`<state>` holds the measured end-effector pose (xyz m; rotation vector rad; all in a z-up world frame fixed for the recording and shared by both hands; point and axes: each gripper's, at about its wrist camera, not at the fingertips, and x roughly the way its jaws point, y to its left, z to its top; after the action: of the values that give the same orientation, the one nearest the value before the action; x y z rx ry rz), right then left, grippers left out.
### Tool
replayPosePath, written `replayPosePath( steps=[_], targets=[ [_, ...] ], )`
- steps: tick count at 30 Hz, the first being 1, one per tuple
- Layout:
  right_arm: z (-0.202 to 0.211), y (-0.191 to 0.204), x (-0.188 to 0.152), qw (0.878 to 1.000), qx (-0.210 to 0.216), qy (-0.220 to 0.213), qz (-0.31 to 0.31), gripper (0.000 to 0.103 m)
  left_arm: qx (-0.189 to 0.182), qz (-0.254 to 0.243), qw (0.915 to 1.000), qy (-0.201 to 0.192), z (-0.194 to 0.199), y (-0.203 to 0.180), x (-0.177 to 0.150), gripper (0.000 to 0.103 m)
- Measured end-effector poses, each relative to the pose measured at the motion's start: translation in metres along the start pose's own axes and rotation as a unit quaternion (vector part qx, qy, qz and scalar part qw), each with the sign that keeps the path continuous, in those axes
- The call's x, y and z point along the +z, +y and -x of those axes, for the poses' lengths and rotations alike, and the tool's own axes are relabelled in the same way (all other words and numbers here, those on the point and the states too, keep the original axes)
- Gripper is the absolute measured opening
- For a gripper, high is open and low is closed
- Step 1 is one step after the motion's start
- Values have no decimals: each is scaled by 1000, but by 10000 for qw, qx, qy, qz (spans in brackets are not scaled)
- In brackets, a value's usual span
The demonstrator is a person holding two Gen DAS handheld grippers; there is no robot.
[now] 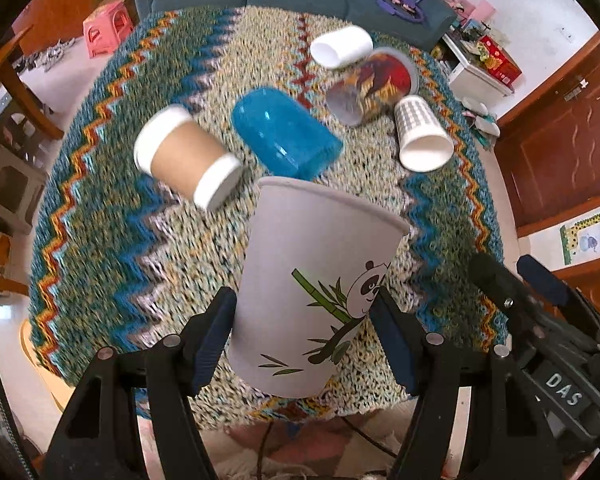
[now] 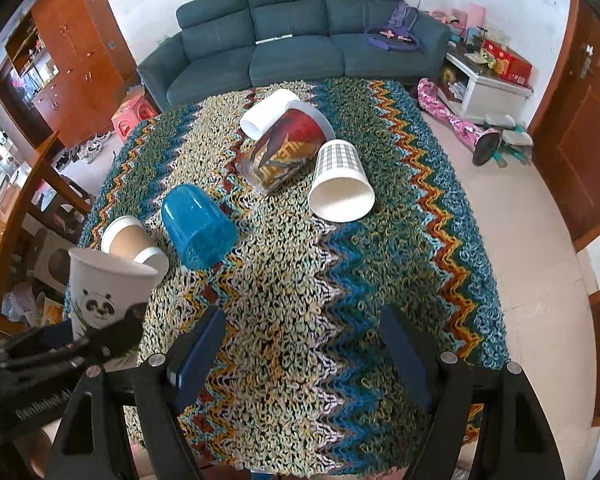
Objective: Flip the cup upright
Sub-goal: 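Rotate the held panda cup upright with the left gripper, rim facing up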
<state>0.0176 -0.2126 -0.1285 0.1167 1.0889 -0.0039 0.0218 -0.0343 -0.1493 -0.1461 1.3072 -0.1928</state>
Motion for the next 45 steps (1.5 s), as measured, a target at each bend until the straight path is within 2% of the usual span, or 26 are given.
replayPosePath(
  steps=[8, 11, 17, 30, 42, 43, 45],
  targets=[
    [-2, -3, -12, 10000, 0, -5, -92, 80, -238, 228, 9991, 257, -24, 1, -14, 72],
    [-4, -5, -15, 9999, -43, 10, -139, 80, -363, 474, 9973, 434, -35, 5, -18, 72],
    [-8, -11, -17, 9996, -57, 64, -272, 80, -758, 1106, 9872, 860, -56, 13, -26, 72],
    [-15, -21, -18, 9989, -44, 133, -437, 80, -1172, 1769, 9714, 1062, -79, 9, -26, 73],
    [-18, -30, -17, 9984, -52, 161, -536, 80, -1110, 1532, 9765, 1035, -87, -6, -20, 74],
    [-19, -30, -17, 9984, -37, 164, -539, 80, -1110, 1492, 9771, 1038, -90, -10, -19, 75],
    [-19, -30, -17, 9984, -14, 173, -533, 80, -1068, 1388, 9786, 1078, -93, -17, -18, 91]
  ],
)
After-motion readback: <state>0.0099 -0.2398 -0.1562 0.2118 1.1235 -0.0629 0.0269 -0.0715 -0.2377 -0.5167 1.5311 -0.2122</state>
